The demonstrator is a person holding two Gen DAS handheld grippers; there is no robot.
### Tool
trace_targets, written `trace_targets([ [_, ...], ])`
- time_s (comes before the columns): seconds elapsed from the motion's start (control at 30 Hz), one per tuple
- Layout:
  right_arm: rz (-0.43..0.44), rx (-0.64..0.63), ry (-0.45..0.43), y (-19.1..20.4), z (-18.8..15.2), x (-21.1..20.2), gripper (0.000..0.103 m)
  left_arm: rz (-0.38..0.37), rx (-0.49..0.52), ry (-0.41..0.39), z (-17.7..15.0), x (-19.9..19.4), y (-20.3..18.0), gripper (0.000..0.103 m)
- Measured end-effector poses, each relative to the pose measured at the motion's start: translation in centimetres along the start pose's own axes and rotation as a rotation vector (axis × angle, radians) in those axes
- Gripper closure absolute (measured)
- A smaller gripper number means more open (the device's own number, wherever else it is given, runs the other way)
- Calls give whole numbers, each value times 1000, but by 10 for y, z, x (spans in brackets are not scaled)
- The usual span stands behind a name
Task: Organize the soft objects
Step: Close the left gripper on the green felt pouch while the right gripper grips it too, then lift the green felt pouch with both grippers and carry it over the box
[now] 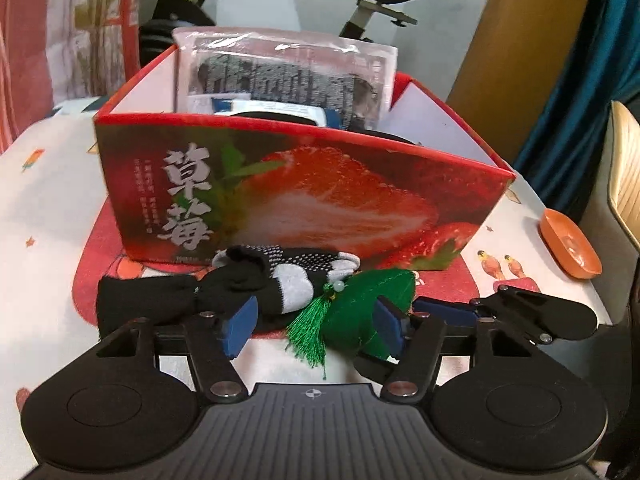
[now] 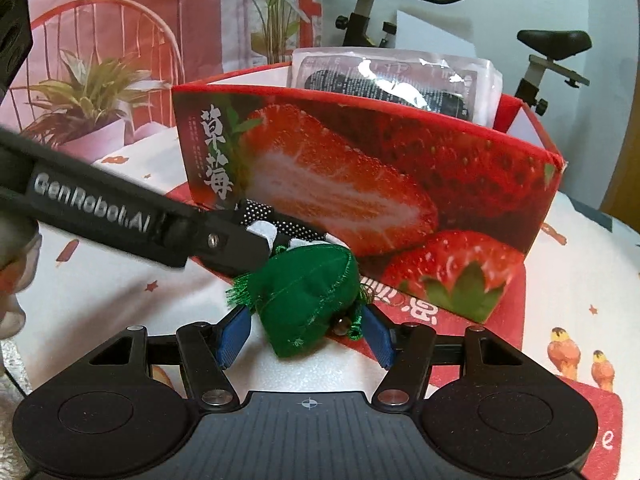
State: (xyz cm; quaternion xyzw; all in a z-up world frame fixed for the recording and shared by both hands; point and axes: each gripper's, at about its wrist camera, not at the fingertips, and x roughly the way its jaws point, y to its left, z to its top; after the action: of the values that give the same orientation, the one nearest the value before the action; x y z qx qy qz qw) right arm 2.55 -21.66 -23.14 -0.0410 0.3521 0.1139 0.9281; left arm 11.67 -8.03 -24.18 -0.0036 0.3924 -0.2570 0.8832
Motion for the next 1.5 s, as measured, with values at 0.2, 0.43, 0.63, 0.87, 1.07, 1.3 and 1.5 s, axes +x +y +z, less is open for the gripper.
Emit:
trace_targets([
  [0.2, 13, 15, 20, -7, -1, 5, 45, -44, -31, 31, 1, 14, 1, 45],
  [0.43, 34, 55, 25, -17, -2, 9, 41, -109, -81, 47, 8, 28, 8, 53],
  [0.63, 51, 57, 34, -19, -1, 15, 44, -158, -107, 50, 4, 34, 8, 59],
  [0.87, 36, 41, 28, -13, -3, 15, 48, -189, -116, 77, 6, 41, 9, 58],
  [1.07, -1, 27, 22, -8, -6, 19, 51, -186, -102, 74, 6, 49, 9, 41],
  [1.3, -23, -35, 10, 5, -3, 12, 56, -224, -109, 46, 0, 46, 4, 60],
  [1.5, -17, -53, -38, 9, 7, -4, 56, -222, -98, -5, 2, 24, 5, 60],
])
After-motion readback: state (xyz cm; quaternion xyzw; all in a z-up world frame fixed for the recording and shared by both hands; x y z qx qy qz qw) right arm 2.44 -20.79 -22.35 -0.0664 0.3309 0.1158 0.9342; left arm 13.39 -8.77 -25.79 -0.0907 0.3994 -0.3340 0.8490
